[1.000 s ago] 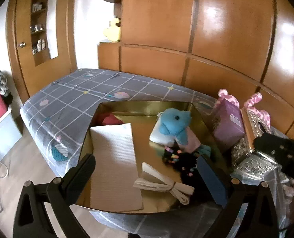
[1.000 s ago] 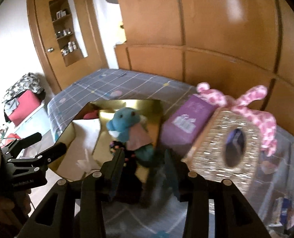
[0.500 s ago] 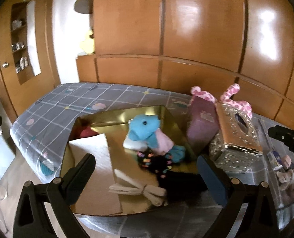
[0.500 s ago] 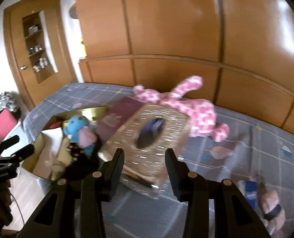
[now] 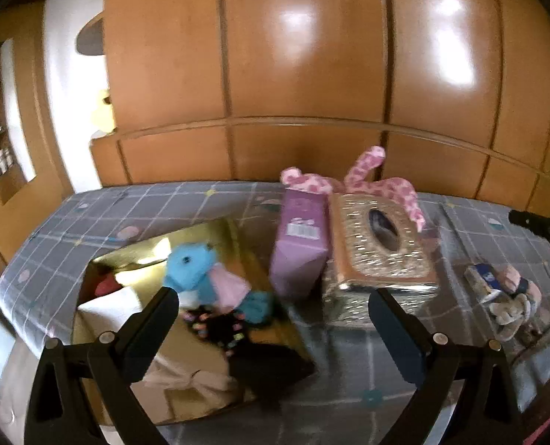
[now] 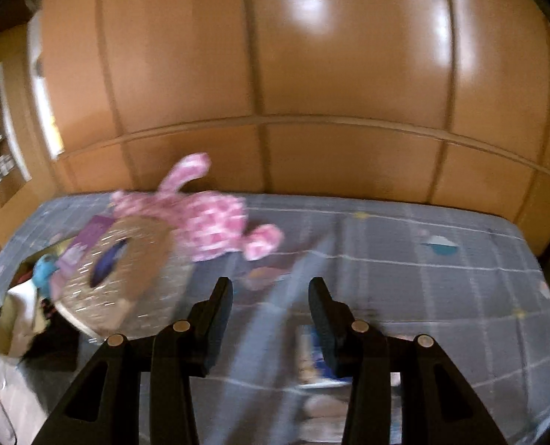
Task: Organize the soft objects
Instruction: 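Move both tools back to the pile, right tool toward the pink rolled towel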
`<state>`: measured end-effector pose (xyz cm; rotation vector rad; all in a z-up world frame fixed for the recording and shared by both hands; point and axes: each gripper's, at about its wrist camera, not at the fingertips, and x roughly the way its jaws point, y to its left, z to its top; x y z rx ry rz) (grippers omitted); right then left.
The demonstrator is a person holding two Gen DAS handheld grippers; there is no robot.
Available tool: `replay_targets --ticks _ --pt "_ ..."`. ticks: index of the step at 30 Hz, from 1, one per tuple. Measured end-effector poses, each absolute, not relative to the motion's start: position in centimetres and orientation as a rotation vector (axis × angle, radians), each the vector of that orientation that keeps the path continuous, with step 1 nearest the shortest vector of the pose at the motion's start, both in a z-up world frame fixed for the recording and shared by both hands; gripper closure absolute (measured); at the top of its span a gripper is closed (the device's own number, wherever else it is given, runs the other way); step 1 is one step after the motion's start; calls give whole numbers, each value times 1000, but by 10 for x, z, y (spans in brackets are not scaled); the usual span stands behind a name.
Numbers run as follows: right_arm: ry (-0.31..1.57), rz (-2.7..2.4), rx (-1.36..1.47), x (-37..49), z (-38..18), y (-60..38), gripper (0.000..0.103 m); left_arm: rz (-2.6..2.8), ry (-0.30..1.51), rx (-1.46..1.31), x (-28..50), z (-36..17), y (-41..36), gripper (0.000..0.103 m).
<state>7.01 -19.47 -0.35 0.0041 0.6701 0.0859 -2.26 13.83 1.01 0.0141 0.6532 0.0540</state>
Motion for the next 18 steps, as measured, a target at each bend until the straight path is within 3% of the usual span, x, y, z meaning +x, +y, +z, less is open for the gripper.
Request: replay_targets --ticks 18 --pt "647 -315 295 74 -36 -349 60 -157 663 140 4 13 46 0"
